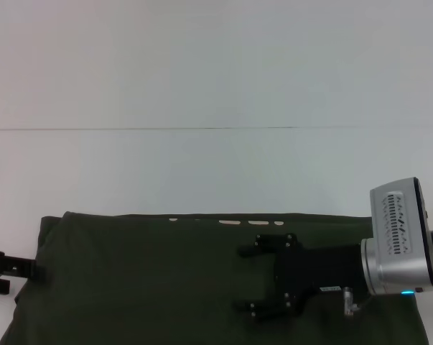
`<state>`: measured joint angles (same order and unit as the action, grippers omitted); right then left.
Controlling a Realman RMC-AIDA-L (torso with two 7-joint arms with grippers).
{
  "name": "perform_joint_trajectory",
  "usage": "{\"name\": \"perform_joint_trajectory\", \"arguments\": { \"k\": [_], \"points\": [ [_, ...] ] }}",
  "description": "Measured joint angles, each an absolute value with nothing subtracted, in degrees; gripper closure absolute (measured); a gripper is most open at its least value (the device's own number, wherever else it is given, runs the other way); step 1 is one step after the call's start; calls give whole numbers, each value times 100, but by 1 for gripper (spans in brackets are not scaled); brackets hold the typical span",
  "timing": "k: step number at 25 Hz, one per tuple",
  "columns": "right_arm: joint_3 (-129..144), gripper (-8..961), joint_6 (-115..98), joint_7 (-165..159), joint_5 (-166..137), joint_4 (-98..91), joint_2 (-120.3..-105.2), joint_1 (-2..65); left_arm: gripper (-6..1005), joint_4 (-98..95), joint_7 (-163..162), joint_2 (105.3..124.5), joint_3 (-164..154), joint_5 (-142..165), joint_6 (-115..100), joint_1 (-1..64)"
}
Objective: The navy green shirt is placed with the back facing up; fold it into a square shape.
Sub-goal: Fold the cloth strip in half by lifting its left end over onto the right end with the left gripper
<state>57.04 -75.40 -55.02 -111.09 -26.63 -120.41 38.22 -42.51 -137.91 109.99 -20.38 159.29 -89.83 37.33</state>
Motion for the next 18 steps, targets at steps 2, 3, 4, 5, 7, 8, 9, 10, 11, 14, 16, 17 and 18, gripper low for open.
{"name": "perform_joint_trajectory", "arguments": {
  "k": [2, 3, 4, 5, 7, 8, 9, 10, 11, 14, 16, 17, 18],
  "points": [
    [5704, 66, -7540, -5502, -11109, -2663, -12041, 3820, 122, -4252, -13783, 11000, -2042, 15939, -8968, 3728],
    [5704, 66, -7540, -5503, -11109, -2663, -12041, 3820, 122, -4252, -13775, 11005, -2045, 15952, -8948, 3722],
    [5705, 66, -7540, -5503, -11109, -2663, -12041, 3821, 122, -4251, -13766, 11017, -2051, 15975, -8899, 3716],
    [5707, 66, -7540, -5503, -11110, -2663, -12041, 3822, 122, -4247, -13764, 11023, -2053, 15983, -8863, 3712],
    [5711, 67, -7541, -5504, -11116, -2663, -12041, 3824, 122, -4236, -13760, 11030, -2057, 15987, -8795, 3702],
    [5712, 67, -7544, -5505, -11123, -2663, -12041, 3827, 122, -4230, -13761, 11032, -2057, 15988, -8757, 3696],
    [5712, 67, -7549, -5504, -11132, -2663, -12041, 3829, 122, -4226, -13764, 11033, -2057, 15988, -8744, 3694],
    [5713, 67, -7553, -5499, -11139, -2663, -12041, 3833, 122, -4223, -13768, 11033, -2057, 15988, -8737, 3692],
    [5714, 67, -7557, -5490, -11143, -2663, -12041, 3835, 122, -4221, -13772, 11033, -2057, 15988, -8737, 3692],
    [5753, 67, -7560, -5480, -11144, -2663, -12041, 3836, 122, -4215, -13779, 11033, -2057, 15988, -8770, 3691],
    [5786, 66, -7551, -5492, -11143, -2662, -12041, 3837, 122, -4207, -13778, 11032, -2057, 15988, -8780, 3693],
    [5794, 66, -7548, -5497, -11143, -2663, -12041, 3838, 122, -4167, -13763, 11032, -2062, 15988, -8788, 3704],
    [5796, 66, -7546, -5498, -11143, -2663, -12041, 3838, 122, -4162, -13760, 11031, -2063, 15988, -8787, 3706]
  ]
}}
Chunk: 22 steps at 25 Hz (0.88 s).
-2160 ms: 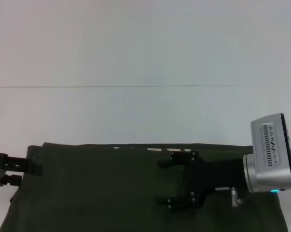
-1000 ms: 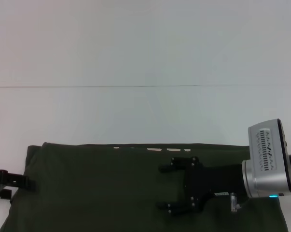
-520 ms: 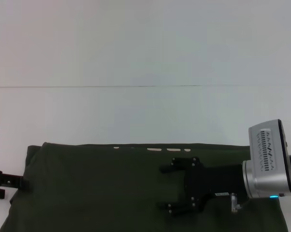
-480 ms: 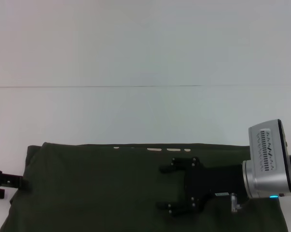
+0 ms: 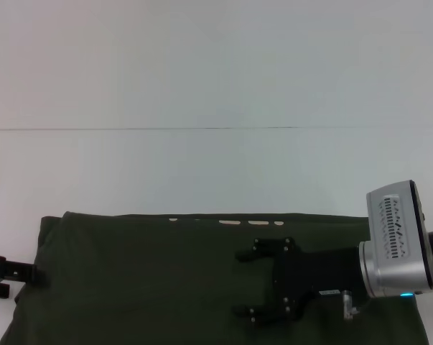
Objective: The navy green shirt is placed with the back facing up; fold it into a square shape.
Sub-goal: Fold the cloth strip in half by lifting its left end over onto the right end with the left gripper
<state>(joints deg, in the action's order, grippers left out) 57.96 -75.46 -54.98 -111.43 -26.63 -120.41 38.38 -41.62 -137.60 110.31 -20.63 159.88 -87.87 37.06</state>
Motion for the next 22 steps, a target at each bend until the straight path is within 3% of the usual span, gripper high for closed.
{"name": "perform_joint_trajectory", "arguments": {
  "k": [22],
  "points": [
    [5846, 67, -7494, -5502, -11139, -2662, -12041, 3826, 121, -3982, -13715, 11091, -2128, 15957, -8487, 3691]
  ]
}}
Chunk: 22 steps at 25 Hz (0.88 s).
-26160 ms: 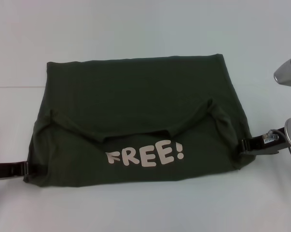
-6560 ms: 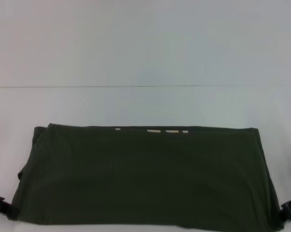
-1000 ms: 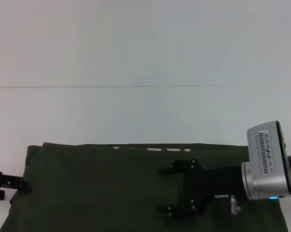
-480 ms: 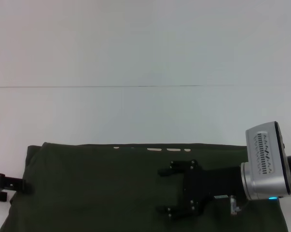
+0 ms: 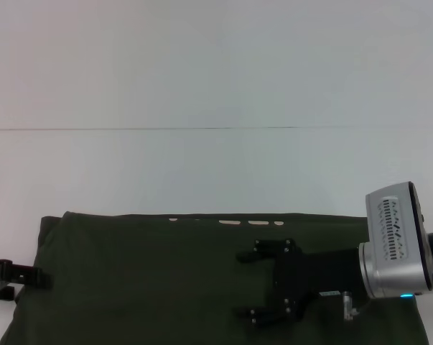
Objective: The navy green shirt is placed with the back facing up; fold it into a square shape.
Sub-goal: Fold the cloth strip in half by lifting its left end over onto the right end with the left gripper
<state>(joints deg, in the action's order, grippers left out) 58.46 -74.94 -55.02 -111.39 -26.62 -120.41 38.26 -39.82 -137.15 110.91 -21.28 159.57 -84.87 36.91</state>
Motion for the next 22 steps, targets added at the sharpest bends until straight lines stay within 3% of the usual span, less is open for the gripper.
{"name": "perform_joint_trajectory", "arguments": {
  "k": [22],
  "points": [
    [5845, 66, -7488, -5502, -11145, -2654, -12041, 3858, 122, -3894, -13711, 11090, -2121, 16024, -8414, 3697]
  ]
}}
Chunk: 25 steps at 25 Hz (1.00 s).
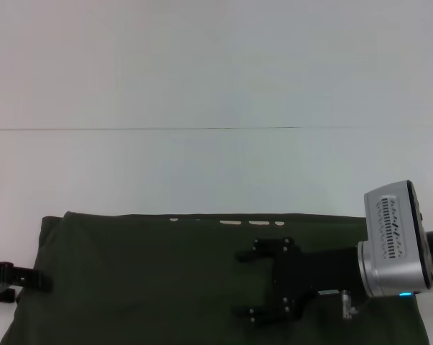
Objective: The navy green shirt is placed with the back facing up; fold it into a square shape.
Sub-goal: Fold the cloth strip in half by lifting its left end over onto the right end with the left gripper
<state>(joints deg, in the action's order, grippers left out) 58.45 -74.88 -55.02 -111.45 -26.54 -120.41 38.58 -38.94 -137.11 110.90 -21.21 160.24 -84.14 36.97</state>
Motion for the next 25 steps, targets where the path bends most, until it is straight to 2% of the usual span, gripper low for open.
{"name": "perform_joint_trajectory", "arguments": {
  "k": [25],
  "points": [
    [5844, 68, -7490, -5502, -11144, -2602, -12041, 3866, 184, -3377, -13713, 11106, -2105, 15631, -8537, 3818]
  ]
}}
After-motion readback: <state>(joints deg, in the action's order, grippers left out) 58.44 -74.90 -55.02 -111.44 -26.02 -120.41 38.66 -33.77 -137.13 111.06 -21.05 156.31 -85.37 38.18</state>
